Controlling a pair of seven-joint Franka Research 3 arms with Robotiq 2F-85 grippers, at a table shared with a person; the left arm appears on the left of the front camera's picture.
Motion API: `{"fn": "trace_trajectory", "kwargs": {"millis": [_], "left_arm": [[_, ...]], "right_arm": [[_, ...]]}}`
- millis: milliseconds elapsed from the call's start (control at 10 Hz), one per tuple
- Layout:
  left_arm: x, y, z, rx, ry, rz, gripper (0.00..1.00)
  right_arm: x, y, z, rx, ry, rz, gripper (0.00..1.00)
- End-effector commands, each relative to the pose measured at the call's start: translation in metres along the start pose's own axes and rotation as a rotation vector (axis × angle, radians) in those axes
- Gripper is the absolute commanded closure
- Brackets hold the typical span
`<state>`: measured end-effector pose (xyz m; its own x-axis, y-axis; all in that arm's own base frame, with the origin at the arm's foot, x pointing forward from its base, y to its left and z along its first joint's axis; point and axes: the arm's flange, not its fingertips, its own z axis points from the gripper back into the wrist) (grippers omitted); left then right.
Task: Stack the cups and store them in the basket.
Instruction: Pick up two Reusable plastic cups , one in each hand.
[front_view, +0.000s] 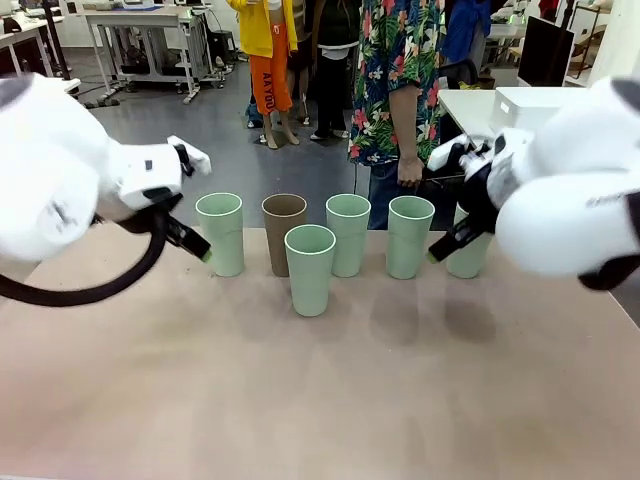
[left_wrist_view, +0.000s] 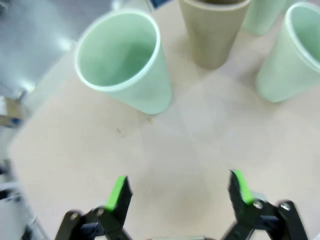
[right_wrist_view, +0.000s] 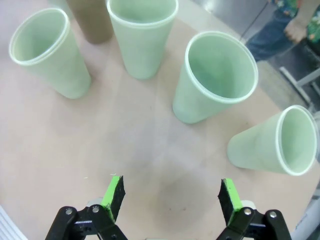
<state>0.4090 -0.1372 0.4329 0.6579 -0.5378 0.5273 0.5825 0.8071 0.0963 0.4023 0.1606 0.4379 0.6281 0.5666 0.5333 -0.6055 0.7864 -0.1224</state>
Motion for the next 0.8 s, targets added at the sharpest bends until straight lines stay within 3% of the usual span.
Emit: {"fn": "trace_trajectory", "kwargs": {"millis": [0, 300, 500, 700], "left_arm": [[0.011, 0.036, 0.055, -0.097, 0.0, -0.07, 0.0], [0.01, 0.087, 0.115, -0.229, -0.023, -0.217, 0.0], [-0.011, 0.127, 0.131, -0.324, -0.079, -0.294, 0.0], [-0.046, 0.163, 0.144, -0.377, -0.165, -0.338, 0.0]], "right_arm": [[0.009, -0.032, 0.057, 0.114, -0.035, 0.078, 0.0], [-0.01, -0.1, 0.129, 0.252, -0.109, 0.192, 0.0], [-0.046, -0.151, 0.149, 0.308, -0.196, 0.226, 0.0], [-0.092, -0.176, 0.167, 0.325, -0.297, 0.221, 0.0]]}}
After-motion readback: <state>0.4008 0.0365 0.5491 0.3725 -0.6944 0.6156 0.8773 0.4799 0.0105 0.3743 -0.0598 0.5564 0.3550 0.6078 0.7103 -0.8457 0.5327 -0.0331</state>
